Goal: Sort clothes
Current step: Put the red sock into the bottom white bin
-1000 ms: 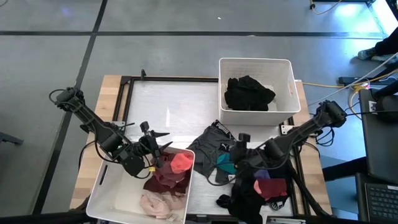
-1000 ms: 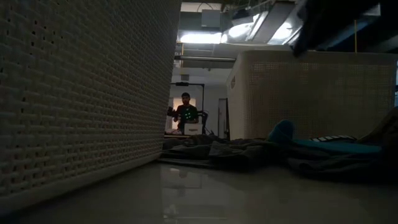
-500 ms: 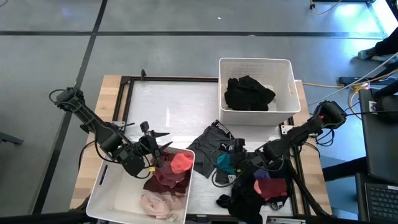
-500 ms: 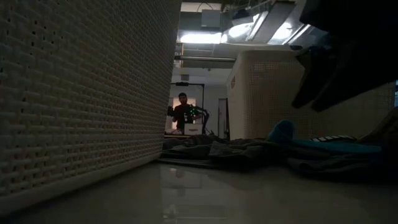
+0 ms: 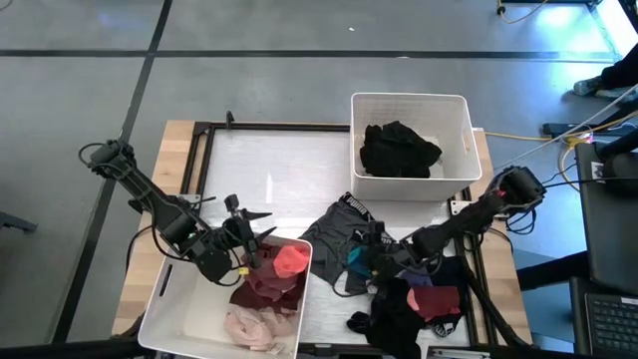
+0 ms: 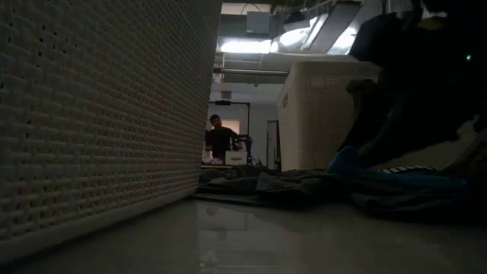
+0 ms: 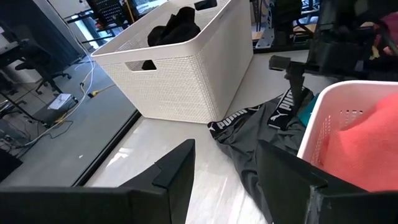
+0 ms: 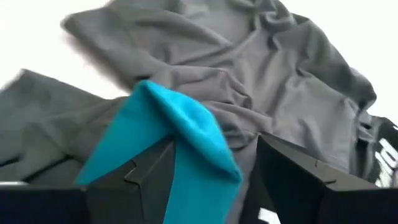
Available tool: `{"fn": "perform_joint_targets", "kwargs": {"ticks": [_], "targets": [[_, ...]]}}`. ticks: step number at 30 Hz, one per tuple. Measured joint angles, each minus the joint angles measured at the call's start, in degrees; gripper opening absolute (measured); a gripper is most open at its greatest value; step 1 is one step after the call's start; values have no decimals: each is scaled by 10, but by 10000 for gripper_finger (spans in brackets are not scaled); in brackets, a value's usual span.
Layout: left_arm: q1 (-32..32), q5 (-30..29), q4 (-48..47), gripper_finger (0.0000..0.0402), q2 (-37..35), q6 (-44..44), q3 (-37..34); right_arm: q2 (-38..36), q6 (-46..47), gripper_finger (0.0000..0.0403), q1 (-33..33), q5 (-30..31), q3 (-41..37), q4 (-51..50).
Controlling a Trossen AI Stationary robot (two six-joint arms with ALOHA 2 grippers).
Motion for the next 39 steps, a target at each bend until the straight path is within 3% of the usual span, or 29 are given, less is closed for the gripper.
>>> {"fn": "perform_joint_targets", "kwargs": {"ticks": [5,14,21,24,28,35,39], "targets": [[0,0,0,156,0,0,0,-33,63,225,8,-52,63,-131],[0,0,2,156,0,-4,0,-60,368,225,46,-253,214,-435],[-1,0,0,156,0,6,0,-60,625,225,105,-412,244,-476],[-1,0,0,156,0,11,0,-59,708,225,126,-425,244,-474],[-1,0,0,156,0,28,0,-47,748,225,147,-406,244,-453],[-1,0,0,156,0,28,0,4,748,225,144,-390,244,-475],[-1,0,1,156,0,28,0,21,722,197,128,-437,243,-499]]}}
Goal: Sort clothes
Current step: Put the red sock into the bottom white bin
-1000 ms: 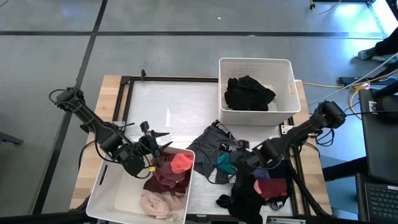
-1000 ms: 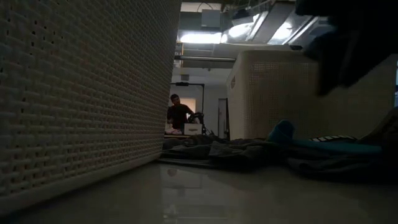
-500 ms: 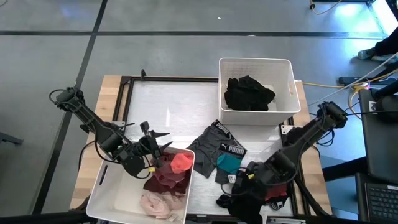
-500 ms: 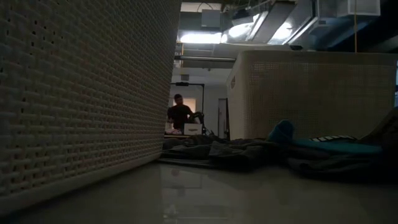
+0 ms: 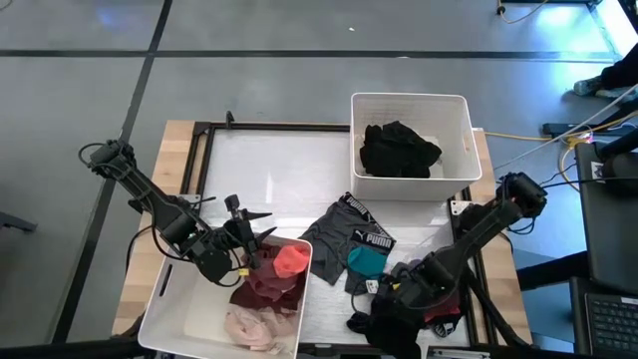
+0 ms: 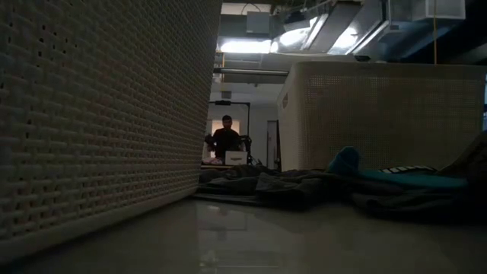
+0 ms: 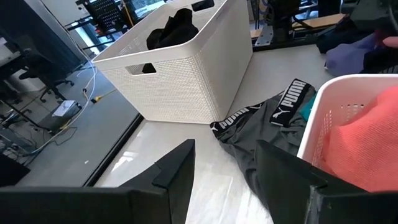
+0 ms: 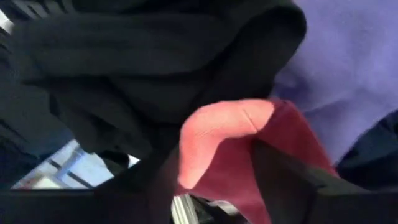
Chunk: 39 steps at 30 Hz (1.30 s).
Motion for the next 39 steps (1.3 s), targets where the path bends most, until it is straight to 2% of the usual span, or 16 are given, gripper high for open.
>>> {"fn": "perform_joint_targets", "kwargs": {"ticks": [3,7,8,13,15,20,24,28,31,35,39], "targets": [[0,0,0,156,0,0,0,0,-29,136,-8,-9,0,-4],[0,0,0,156,0,0,0,1,-75,28,-15,-15,0,-4],[0,0,0,156,0,0,0,1,-82,16,-15,-18,2,-5],[0,0,0,156,0,0,0,1,-89,26,-15,-21,57,-59],[0,0,0,156,0,0,0,1,-95,17,-15,2,101,-94],[0,0,0,156,0,-1,0,1,-158,11,-25,115,214,-144],[0,0,0,156,0,-2,0,1,-273,16,-42,215,284,-133],[0,0,0,156,0,-2,0,1,-422,9,-63,299,324,-79],[0,0,0,156,0,-2,0,1,-528,9,-78,340,341,-28],[0,0,1,156,0,-3,0,1,-662,16,-100,347,347,83],[0,0,1,156,0,-6,0,1,-798,18,-115,323,347,210]]}}
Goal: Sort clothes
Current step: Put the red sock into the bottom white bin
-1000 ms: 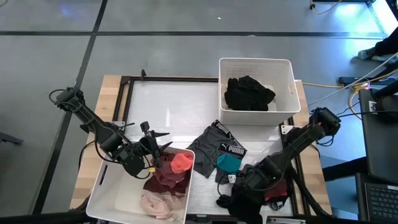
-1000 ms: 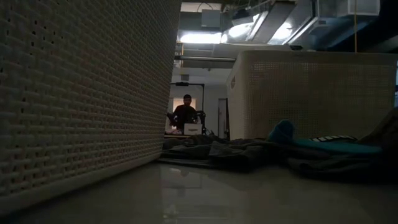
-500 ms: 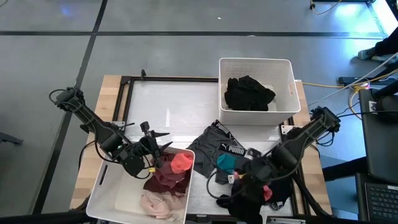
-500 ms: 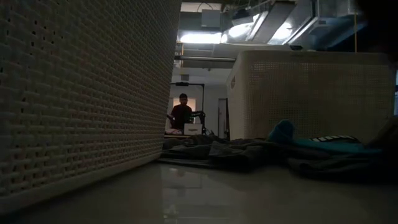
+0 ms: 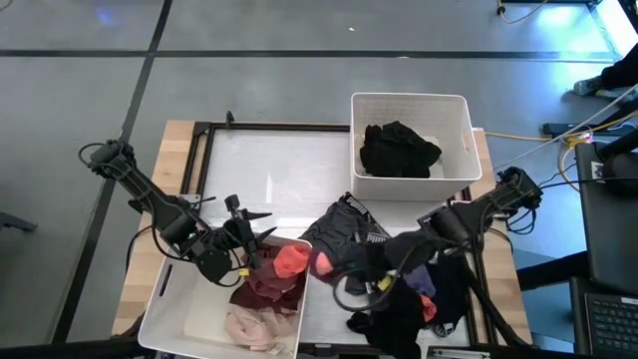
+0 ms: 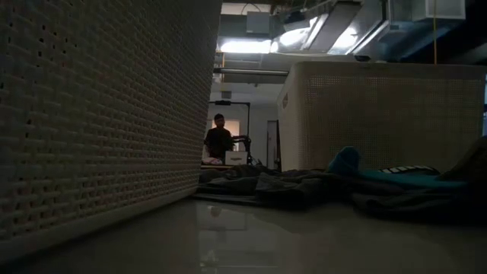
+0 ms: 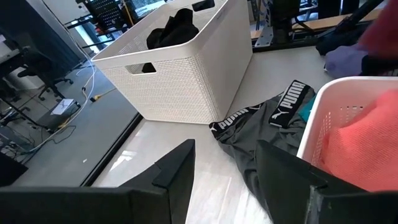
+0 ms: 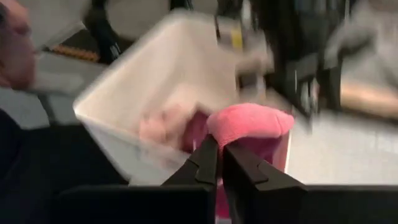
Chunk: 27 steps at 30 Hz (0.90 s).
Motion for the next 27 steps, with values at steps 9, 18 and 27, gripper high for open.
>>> {"fn": "perform_joint_targets", "kwargs": {"ticks": [9,18,27], "targets": [[0,0,1,156,0,1,0,39,-149,18,-31,-73,0,195],[0,0,0,156,0,2,0,121,-136,19,-38,-96,0,218],[0,0,0,156,0,2,0,145,-100,100,-42,-86,0,191]]}}
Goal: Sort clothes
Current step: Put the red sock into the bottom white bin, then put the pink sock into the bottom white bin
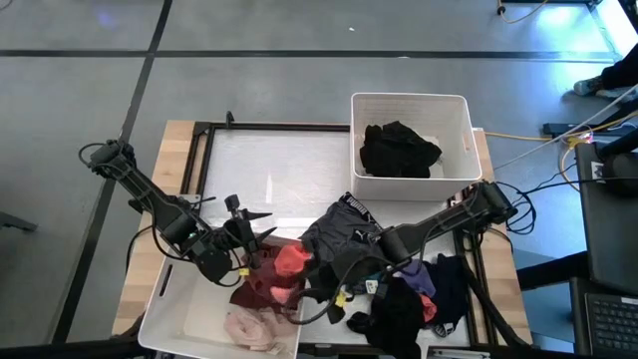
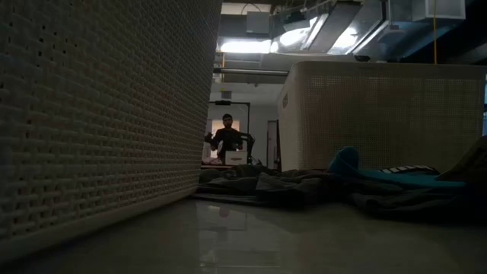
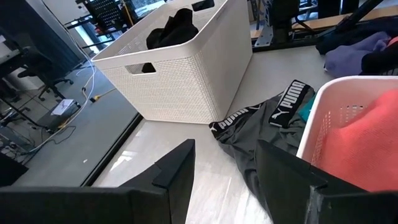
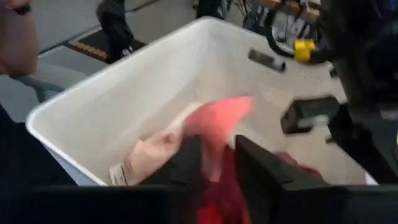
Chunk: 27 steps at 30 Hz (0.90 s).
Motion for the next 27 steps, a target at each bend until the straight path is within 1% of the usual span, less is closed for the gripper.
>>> {"fn": "perform_joint_targets", "kwargs": {"ticks": [3,4,6,8,10,12,14,16,20,22,24,27], "targets": [[0,0,0,156,0,0,0,-11,11,160,0,7,9,-59],[0,0,0,156,0,0,0,-17,16,179,3,9,21,-94],[0,0,0,156,0,0,0,-29,46,212,8,17,56,-204],[0,0,0,156,0,0,0,-38,119,237,16,20,99,-317],[0,0,0,156,0,0,0,-41,224,253,26,20,130,-429],[0,0,0,156,0,0,0,-41,315,262,46,28,146,-509],[0,0,0,156,0,0,0,-40,385,265,74,47,145,-578],[0,0,0,156,0,0,0,-40,458,266,103,65,130,-614],[0,0,2,156,0,0,0,-40,589,266,149,61,80,-681],[0,0,2,156,0,-3,0,-39,627,266,168,73,45,-713],[0,0,2,156,0,-4,0,-39,641,266,184,92,6,-732],[0,0,2,156,0,-11,0,-39,641,266,196,82,-48,-741]]}}
